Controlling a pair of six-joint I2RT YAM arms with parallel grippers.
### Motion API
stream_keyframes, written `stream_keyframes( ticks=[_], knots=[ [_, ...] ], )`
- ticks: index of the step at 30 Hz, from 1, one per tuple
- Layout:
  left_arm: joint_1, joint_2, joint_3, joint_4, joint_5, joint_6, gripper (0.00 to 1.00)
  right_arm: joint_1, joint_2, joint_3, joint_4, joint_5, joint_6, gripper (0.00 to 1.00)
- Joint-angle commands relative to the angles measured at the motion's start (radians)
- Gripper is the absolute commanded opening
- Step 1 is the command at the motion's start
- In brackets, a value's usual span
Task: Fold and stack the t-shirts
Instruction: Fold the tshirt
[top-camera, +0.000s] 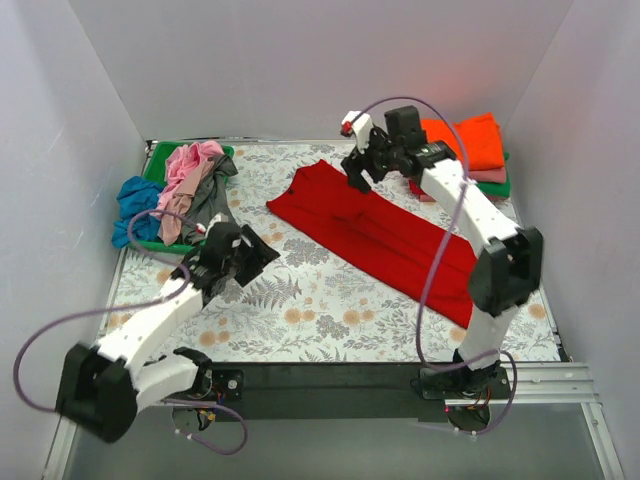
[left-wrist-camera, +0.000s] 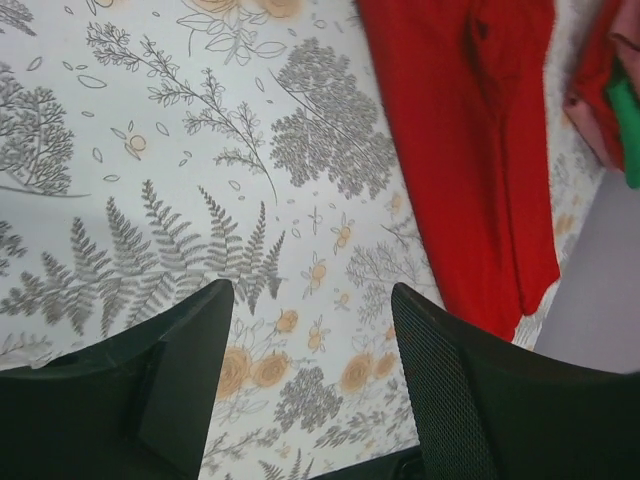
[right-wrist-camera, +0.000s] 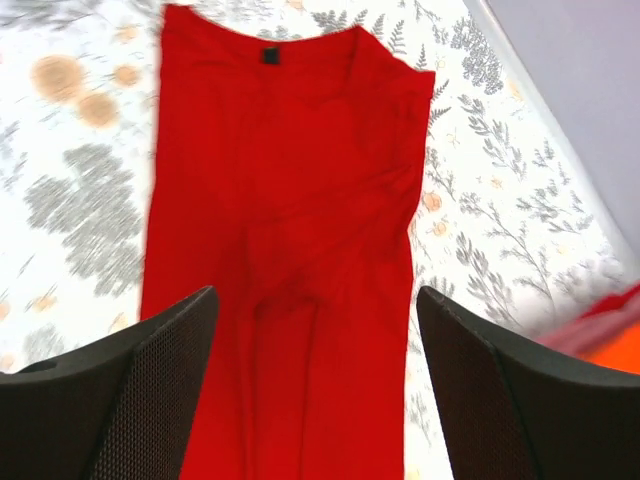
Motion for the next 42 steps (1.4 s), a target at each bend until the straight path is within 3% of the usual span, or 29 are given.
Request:
stream_keyframes(
  ticks=[1, 5, 7, 12, 17, 22, 23, 26, 30, 34, 35, 36, 38, 39, 42],
  knots=[
    [0.002, 0.261, 0.127, 0.084, -0.015, -0.136, 0.62, -0.014, -0.251, -0.203, -0.043, -0.085, -0.132, 0.87],
    [0.003, 0.525, 0.29, 0.122, -0.033, -0.17, 0.59, -0.074, -0.497, -0.478, -0.037, -0.093, -0.143, 0.88],
    [0.002, 0.634, 0.354, 0.143, -0.082, -0.164, 0.57, -0.164, -0.621, -0.667, -0.037, -0.132, -0.141, 0.88],
    [0.005, 0.834, 0.497, 0.111, -0.144, -0.142, 0.52, -0.265, -0.839, -0.857, -0.034, -0.215, -0.123, 0.89],
    [0.011, 1.03, 0.644, 0.047, -0.182, -0.113, 0.42, -0.354, -0.957, -0.928, -0.019, -0.281, -0.114, 0.92],
    [0.028, 1.139, 0.784, -0.014, -0.176, -0.061, 0.19, -0.399, -1.0, -0.934, -0.022, -0.33, -0.111, 0.92],
    [0.042, 1.156, 0.799, -0.028, -0.17, -0.054, 0.08, -0.401, -1.004, -0.936, -0.026, -0.332, -0.112, 0.92],
    [0.083, 1.188, 0.85, -0.054, -0.156, 0.002, 0.0, -0.402, -1.01, -0.922, -0.051, -0.33, -0.137, 0.92],
    [0.146, 1.234, 0.971, -0.057, -0.102, 0.146, 0.0, -0.401, -0.991, -0.913, -0.158, -0.327, -0.23, 0.92],
    [0.213, 1.419, 1.285, -0.233, 0.012, 0.282, 0.03, -0.399, -0.976, -0.937, -0.212, -0.34, -0.275, 0.91],
    [0.22, 1.441, 1.392, -0.261, 0.054, 0.313, 0.06, -0.391, -0.973, -0.94, -0.226, -0.341, -0.286, 0.9],
    [0.226, 1.452, 1.422, -0.275, 0.162, 0.347, 0.16, -0.385, -0.965, -0.942, -0.242, -0.346, -0.307, 0.9],
    [0.232, 1.425, 1.436, -0.277, 0.226, 0.412, 0.29, -0.347, -0.95, -0.944, -0.325, -0.357, -0.394, 0.9],
    [0.23, 1.388, 1.389, -0.237, 0.27, 0.428, 0.41, -0.33, -0.939, -0.953, -0.353, -0.357, -0.425, 0.9],
    [0.23, 1.19, 1.192, -0.116, 0.281, 0.477, 0.55, -0.27, -0.935, -1.009, -0.399, -0.323, -0.577, 0.9]
  ],
)
